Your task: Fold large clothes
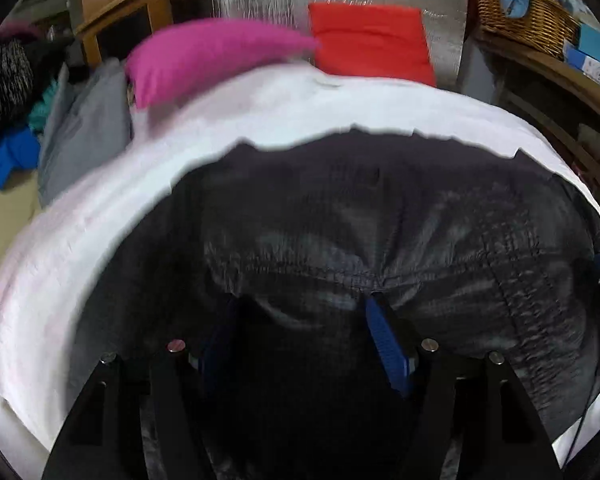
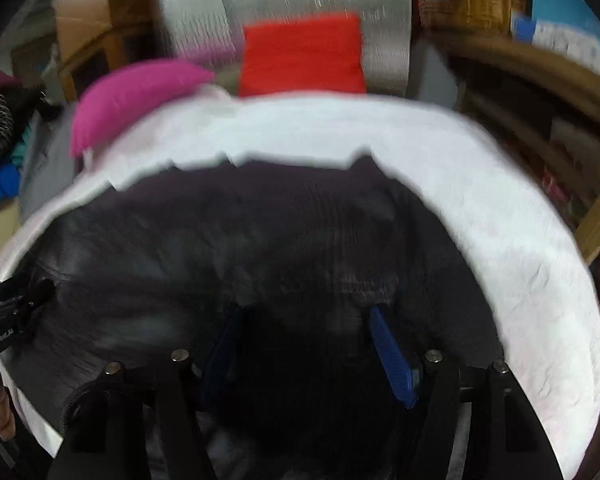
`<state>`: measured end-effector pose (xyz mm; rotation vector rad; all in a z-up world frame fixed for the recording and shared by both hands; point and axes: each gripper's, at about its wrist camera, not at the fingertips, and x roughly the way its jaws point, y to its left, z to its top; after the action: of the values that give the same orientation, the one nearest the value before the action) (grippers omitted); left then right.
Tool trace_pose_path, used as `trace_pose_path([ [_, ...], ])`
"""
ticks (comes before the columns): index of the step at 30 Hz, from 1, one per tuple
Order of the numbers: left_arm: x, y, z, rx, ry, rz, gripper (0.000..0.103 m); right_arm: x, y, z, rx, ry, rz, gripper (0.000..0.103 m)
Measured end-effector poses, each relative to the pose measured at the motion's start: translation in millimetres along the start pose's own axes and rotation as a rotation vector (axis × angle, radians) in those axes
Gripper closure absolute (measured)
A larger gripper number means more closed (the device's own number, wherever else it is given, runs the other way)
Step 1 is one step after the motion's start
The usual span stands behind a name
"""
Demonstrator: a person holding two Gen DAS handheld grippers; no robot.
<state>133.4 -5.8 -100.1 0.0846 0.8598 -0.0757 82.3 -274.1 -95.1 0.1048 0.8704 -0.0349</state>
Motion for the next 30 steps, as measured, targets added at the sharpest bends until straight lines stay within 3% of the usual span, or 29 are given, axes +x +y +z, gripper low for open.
trace_pose_path([
  [4,-9,-1,7,0.013,-0.005,0.018,0.035,-4,3,3,-0.008,0.007,-0.02,0.029],
  [10,-28,-14,14,0.006,-0.07,-0.029,0.035,-6,17,41,0.014,-0.025,0.049,0.027],
  [12,-13,-21,12,0.028,-0.028,-0.02,0.035,8,19,49,0.023,-0.001,0.038,0.027],
  [15,1,-24,3,0.049,-0.015,0.006,0.033,43,18,51,0.038,0.1,0.029,0.023],
  [19,1,-23,6,0.048,-0.004,0.001,0.032,53,20,53,0.031,0.115,0.003,0.02],
  [23,-17,-10,7,0.008,-0.012,-0.017,0.032,30,18,50,0.06,0.075,0.023,0.02],
  [30,-55,36,-22,-0.067,-0.066,0.065,0.032,-34,30,8,0.031,0.002,0.081,0.02],
])
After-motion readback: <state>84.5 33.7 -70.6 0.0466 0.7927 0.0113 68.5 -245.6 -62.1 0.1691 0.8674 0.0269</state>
